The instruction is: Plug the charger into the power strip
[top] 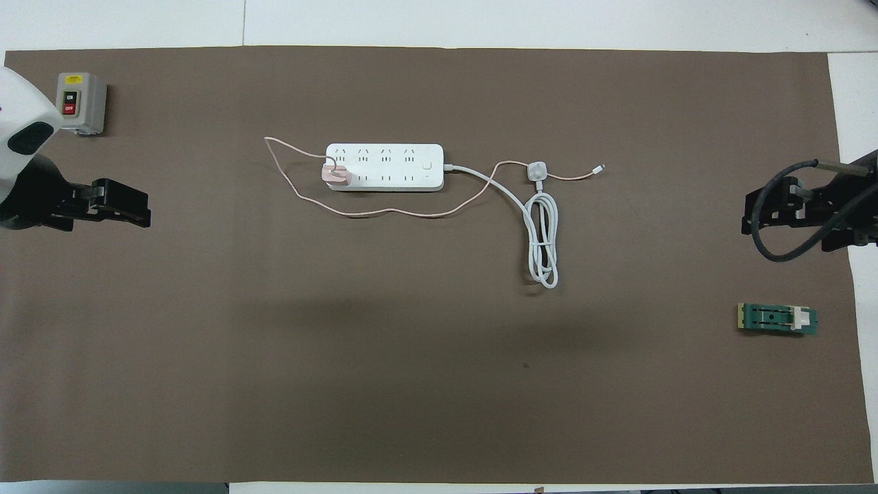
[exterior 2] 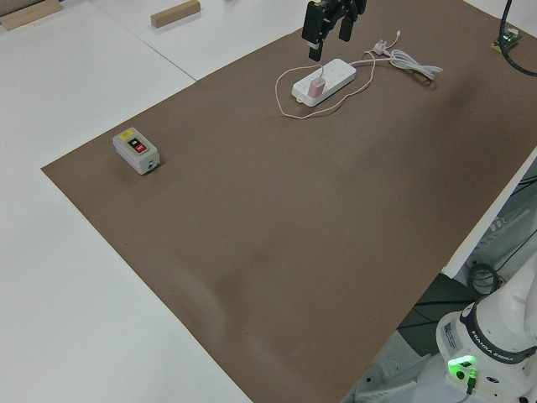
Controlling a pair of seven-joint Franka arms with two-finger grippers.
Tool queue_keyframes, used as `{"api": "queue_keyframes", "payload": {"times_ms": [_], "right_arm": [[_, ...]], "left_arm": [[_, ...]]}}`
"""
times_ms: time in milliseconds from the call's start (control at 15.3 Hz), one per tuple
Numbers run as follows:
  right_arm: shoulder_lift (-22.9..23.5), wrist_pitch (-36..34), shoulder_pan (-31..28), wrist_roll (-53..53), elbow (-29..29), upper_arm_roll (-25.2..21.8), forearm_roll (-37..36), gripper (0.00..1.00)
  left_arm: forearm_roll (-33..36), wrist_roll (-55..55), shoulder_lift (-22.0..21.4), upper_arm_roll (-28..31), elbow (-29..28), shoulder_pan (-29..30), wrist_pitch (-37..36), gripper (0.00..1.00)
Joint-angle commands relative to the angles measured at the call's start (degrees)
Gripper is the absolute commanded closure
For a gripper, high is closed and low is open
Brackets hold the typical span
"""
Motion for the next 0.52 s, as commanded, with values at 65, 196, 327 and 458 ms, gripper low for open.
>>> {"api": "queue_keyframes", "payload": {"times_ms": [65, 196, 327, 458], "right_arm": [[-1.24, 1.2, -1.11, -3.28, -1.52, 0.8, 0.24, 0.0], [-1.24, 1.2, -1.11, -5.57, -1.61, 0.8, 0.24, 0.0], [-1.24, 1.28, -1.11, -5.92, -1.52, 0.8, 0.24, 0.0], [-1.24, 1.29, -1.11, -5.93, -1.52, 0.8, 0.15, 0.0]], "left_arm": [[-0.63, 1.52, -1.46, 0.52, -2.0, -0.31, 2.3, 0.0], [-0.37, 1.44, -0.85, 0.61, -1.13, -0.31, 2.3, 0.0], [-0.1, 1.26, -0.94, 0.78, -1.04, -0.4, 1.77, 0.0], [0.95, -0.83, -1.11, 0.7, -1.04, -0.4, 0.72, 0.0]]}}
